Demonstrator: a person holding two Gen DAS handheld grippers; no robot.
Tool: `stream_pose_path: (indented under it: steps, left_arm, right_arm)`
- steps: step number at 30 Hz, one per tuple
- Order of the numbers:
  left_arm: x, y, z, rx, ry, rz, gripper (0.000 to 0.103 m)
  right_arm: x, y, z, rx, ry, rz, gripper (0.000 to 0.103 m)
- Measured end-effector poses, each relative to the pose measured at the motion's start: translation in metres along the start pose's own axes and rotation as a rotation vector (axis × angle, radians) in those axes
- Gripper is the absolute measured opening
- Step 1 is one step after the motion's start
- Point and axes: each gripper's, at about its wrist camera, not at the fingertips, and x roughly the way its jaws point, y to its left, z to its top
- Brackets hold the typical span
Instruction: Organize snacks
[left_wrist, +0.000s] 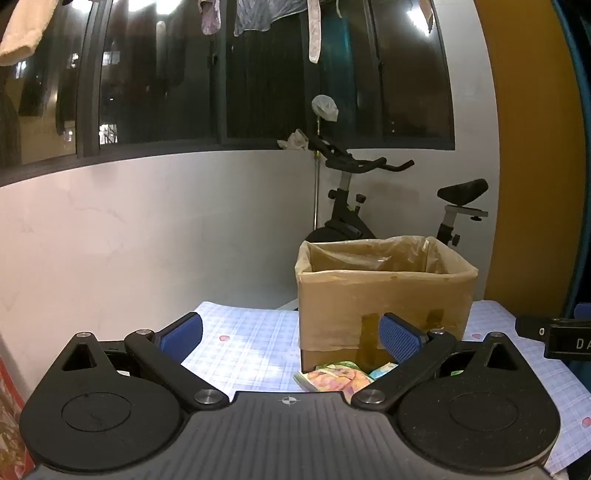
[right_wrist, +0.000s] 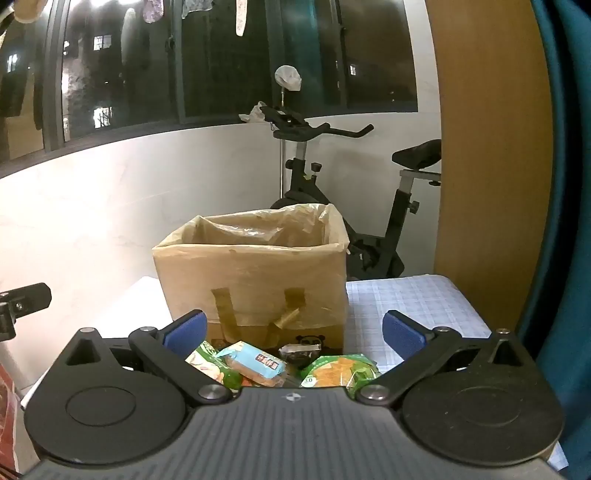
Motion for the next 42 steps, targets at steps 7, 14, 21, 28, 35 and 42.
stream_pose_path:
  steps: [7,14,21,28,35,42]
  left_arm:
    - [-0.002,0.009,-0.002,-0.002,-0.032,0.004,0.103]
    - [-0.003,0.000,0.000,0.018,-0.028,0.023,0.103]
    - [-0.004,-0.001,0.000,0.018,-0.029,0.021,0.103]
    - [-0.003,-0.002,-0.002,0.020,-0.027,0.021,0.103]
    - [-0.003,-0.004,-0.004,0.019,-0.026,0.018,0.103]
    - [-0.004,-0.005,-0.004,0.017,-0.025,0.017,0.103]
  right_arm:
    - [0.003,0.001,0.001,-0.009,-0.012,0.004,0.103]
    - [0.004,0.002,-0.001,-0.007,-0.014,0.005,0.103]
    - [0.001,0.001,0.000,-0.012,-0.014,0.000,0.103]
    - [0.001,0.001,0.000,-0.014,-0.016,-0.002,0.103]
    - [0.001,0.001,0.000,-0.015,-0.017,-0.002,0.103]
    - [0.000,0.001,0.000,-0.016,-0.017,-0.003,0.103]
